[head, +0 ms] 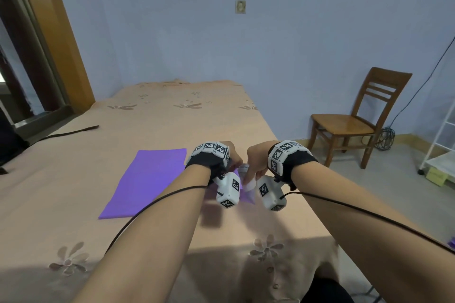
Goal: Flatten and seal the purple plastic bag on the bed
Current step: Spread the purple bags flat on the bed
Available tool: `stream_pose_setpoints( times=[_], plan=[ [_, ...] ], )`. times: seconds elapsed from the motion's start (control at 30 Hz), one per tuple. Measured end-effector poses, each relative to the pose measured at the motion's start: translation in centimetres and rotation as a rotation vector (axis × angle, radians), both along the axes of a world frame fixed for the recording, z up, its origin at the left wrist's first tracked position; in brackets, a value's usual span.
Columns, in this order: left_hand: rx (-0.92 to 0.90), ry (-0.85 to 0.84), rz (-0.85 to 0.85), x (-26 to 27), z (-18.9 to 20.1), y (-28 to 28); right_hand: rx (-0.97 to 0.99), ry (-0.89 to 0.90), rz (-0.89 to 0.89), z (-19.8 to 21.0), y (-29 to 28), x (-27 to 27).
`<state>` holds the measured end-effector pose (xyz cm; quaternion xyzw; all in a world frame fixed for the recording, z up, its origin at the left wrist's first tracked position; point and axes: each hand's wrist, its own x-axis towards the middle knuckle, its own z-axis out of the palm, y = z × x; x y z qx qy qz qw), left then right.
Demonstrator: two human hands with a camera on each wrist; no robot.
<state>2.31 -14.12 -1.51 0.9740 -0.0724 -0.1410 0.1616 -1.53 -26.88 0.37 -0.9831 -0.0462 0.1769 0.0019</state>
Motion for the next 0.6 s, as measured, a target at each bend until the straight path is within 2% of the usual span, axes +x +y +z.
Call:
stream_pose_setpoints(
  times=[0.2,0.33,0.5,0.6],
  plan=[
    [0.142,-0.083,-0.028,0.2,-1.4,1.6,0.097,0.057,-0.027,-0.3,0.1,0.0],
    [0.064,-0.011,-0.081,-0.3,-0.7,1.0,0.206,0.033,-0.037,-0.4,0.8,-0.4],
    [0.015,-0.062,-0.094,0.7,-1.0,1.2,0.362,0.036,-0.078,-0.9,1.5,0.0],
    [-0.077,-0.003,-0.110,-0.8,0.4,1.8,0.436,0.041,-0.112,-1.1,1.7,0.1]
  ],
)
